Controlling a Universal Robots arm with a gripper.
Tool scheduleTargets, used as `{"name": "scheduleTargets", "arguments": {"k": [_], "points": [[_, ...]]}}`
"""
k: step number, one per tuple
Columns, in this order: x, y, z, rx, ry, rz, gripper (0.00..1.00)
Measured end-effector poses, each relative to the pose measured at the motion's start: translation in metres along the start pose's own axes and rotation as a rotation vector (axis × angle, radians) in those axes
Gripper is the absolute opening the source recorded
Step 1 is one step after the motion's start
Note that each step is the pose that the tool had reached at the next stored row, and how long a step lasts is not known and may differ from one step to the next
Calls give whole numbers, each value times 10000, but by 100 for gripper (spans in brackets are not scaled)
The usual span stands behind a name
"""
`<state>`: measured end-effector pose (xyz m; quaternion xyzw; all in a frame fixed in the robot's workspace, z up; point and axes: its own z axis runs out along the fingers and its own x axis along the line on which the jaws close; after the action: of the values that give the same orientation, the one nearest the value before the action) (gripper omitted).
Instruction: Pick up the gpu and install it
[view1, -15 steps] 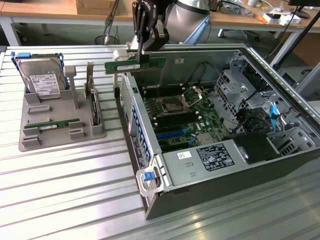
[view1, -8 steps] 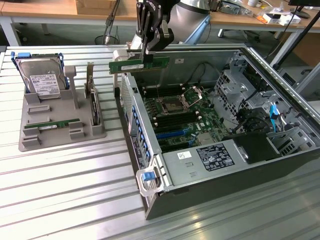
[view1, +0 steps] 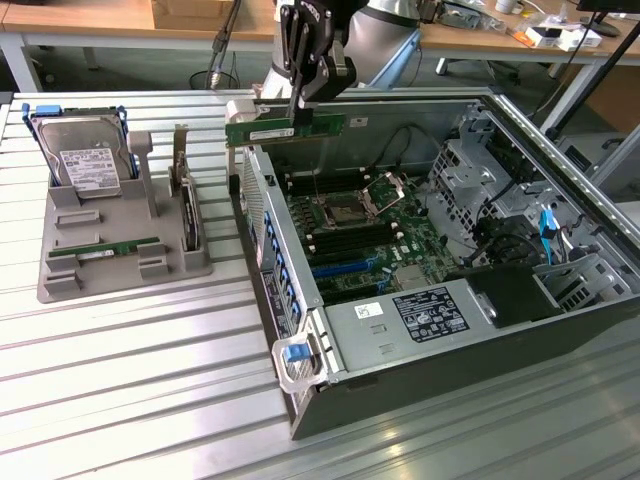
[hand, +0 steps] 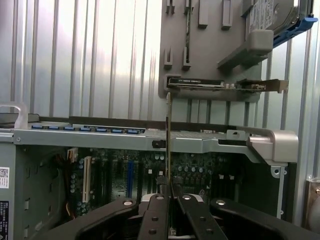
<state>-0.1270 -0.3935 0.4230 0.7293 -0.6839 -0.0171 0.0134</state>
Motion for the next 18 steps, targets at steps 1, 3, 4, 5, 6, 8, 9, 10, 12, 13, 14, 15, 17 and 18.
{"name": "scheduleTargets", "arguments": {"k": [1,3,4,5,6,8,9,10,12,13,14,15,17,18], "points": [[1,-13,-1,-1,1,0,13],[2,-35,-2,-1,0,0,13],[3,-42,-2,0,0,0,13],[3,-48,-2,-1,0,0,13],[4,-59,-2,0,0,0,13],[5,-76,-4,0,0,0,13],[5,-84,-4,-1,0,0,13],[6,-101,-5,-1,0,0,13],[8,-130,-6,-1,0,0,13],[9,-139,-6,0,0,0,13],[10,-149,-7,0,0,0,13],[10,-161,-7,0,0,0,13],[12,-182,-8,0,0,0,13],[12,-190,-9,0,0,0,13]]}}
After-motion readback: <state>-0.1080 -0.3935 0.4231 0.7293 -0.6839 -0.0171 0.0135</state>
